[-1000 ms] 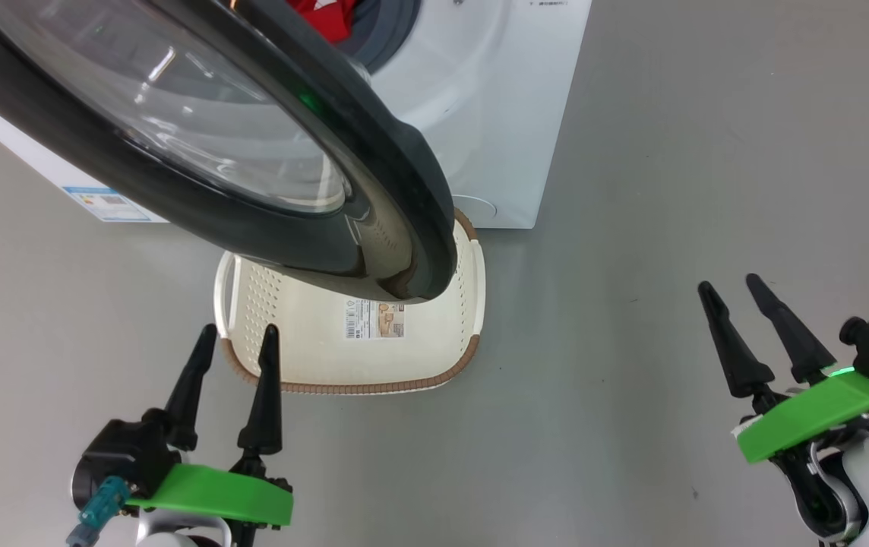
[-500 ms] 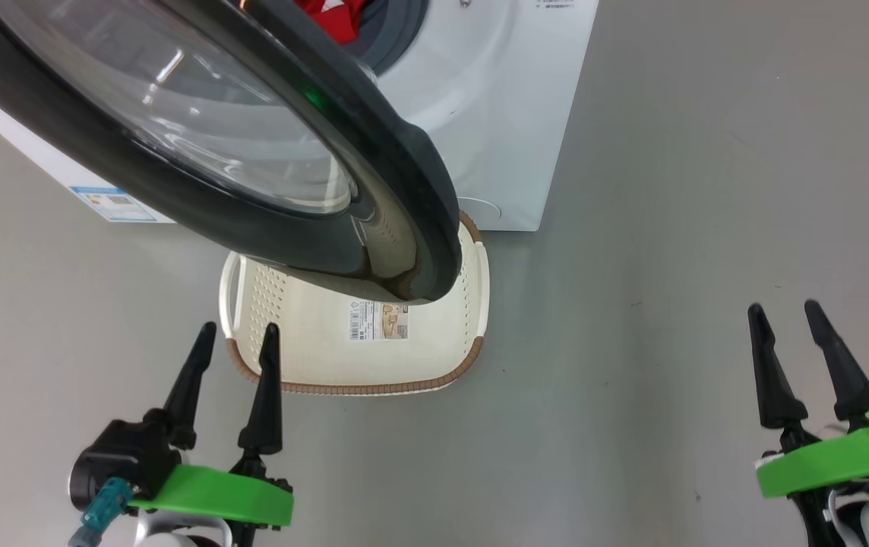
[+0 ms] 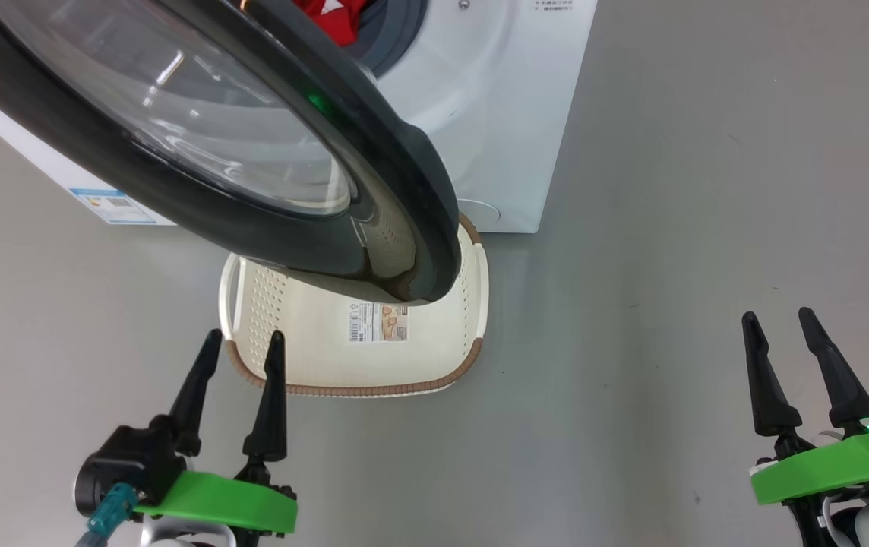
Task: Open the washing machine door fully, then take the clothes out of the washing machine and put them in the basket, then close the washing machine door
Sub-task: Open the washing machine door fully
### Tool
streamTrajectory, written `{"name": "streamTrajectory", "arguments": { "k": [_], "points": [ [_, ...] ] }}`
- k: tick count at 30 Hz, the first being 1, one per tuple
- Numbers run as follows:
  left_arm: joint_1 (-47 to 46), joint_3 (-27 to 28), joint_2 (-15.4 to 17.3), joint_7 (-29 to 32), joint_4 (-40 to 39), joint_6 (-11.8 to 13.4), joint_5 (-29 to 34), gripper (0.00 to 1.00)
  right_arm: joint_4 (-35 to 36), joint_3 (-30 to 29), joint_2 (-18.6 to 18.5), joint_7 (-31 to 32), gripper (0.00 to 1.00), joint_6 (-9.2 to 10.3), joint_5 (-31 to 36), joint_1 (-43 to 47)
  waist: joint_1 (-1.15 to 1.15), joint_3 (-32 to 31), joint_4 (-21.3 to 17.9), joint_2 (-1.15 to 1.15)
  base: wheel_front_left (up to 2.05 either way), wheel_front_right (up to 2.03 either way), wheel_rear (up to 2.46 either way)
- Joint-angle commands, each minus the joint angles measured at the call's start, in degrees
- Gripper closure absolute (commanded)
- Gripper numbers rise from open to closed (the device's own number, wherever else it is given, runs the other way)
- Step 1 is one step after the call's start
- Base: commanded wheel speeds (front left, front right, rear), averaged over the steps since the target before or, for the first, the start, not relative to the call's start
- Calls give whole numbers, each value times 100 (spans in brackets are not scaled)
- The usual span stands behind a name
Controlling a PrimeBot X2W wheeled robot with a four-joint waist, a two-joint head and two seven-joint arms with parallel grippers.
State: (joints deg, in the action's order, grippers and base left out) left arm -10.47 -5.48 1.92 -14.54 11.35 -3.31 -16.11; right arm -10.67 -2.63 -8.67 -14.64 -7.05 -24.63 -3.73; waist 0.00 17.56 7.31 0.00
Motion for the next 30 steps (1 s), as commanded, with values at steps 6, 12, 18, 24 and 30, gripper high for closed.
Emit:
{"name": "streamTrajectory", "arguments": {
  "k": [6,12,18,24,30],
  "points": [
    [60,147,96,-46,-144,36,2,0,266,418,-119,-36,64,-44,-98,-158,0,-14,5,0,0,0,0],
    [64,95,96,-46,-156,57,-39,0,496,777,-124,-36,100,-44,-523,-612,0,0,15,0,0,0,0],
    [46,1,96,-46,-185,91,-110,0,591,1398,-197,-36,100,-44,-1503,-1361,0,43,89,0,0,0,0],
    [-8,-149,96,-46,-210,119,-227,0,615,2125,-400,-36,100,-44,-2596,-2296,0,148,247,0,0,0,0],
    [-83,-338,96,-46,-224,155,-360,0,378,3208,-811,-35,100,-44,-3877,-3164,0,260,448,0,0,0,0]
  ]
}}
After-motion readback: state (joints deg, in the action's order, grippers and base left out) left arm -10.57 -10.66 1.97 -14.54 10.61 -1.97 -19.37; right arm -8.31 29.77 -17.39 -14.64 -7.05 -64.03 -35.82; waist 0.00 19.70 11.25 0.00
